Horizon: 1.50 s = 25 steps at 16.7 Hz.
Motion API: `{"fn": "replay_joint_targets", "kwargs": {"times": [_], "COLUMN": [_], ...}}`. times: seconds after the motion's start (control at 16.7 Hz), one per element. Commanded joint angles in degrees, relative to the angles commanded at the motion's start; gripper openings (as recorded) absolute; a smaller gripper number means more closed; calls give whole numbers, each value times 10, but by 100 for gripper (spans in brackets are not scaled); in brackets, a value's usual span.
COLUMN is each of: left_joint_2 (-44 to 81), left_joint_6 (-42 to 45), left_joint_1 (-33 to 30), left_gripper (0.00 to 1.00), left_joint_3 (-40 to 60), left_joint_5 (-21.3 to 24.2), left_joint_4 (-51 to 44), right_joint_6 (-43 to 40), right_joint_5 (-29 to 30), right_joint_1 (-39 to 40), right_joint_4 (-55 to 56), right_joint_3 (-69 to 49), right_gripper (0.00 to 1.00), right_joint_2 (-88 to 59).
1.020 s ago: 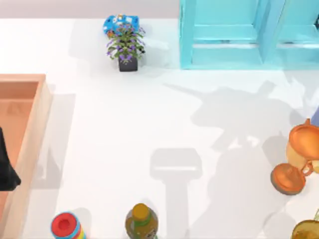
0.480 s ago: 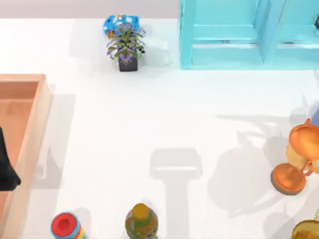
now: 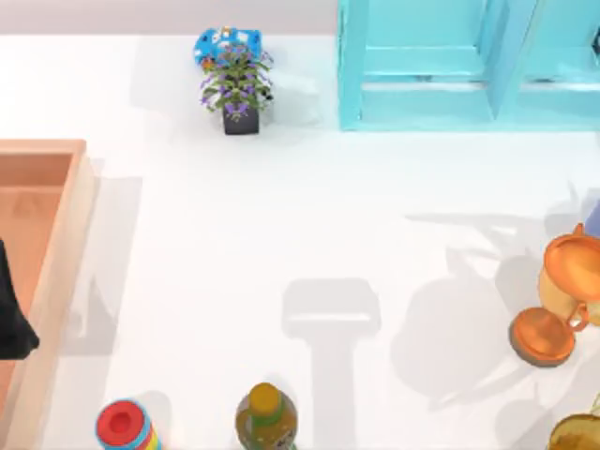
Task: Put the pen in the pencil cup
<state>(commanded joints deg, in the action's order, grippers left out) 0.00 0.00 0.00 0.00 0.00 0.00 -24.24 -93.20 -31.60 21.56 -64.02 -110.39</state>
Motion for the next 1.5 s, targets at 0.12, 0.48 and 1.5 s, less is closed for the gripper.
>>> {"fn": "replay_joint_targets", "kwargs": {"times": [0.12, 0.48, 1.5], "left_joint_2": [0, 0, 0], "left_joint_6": [0, 0, 0], "left_joint_1": [0, 0, 0], "left_gripper": [100, 100, 100], "left_joint_3": [0, 0, 0], "left_joint_5": [0, 0, 0], "left_joint_4": [0, 0, 0], "right_joint_6": [-5, -19, -19], "right_joint_5": [-22, -52, -52], "right_joint_1": [-2, 10, 10], "right_joint_4": [-4, -4, -4], "right_joint_3": [10, 35, 35], "right_gripper": [0, 0, 100], "right_joint_2": [11, 23, 23]}}
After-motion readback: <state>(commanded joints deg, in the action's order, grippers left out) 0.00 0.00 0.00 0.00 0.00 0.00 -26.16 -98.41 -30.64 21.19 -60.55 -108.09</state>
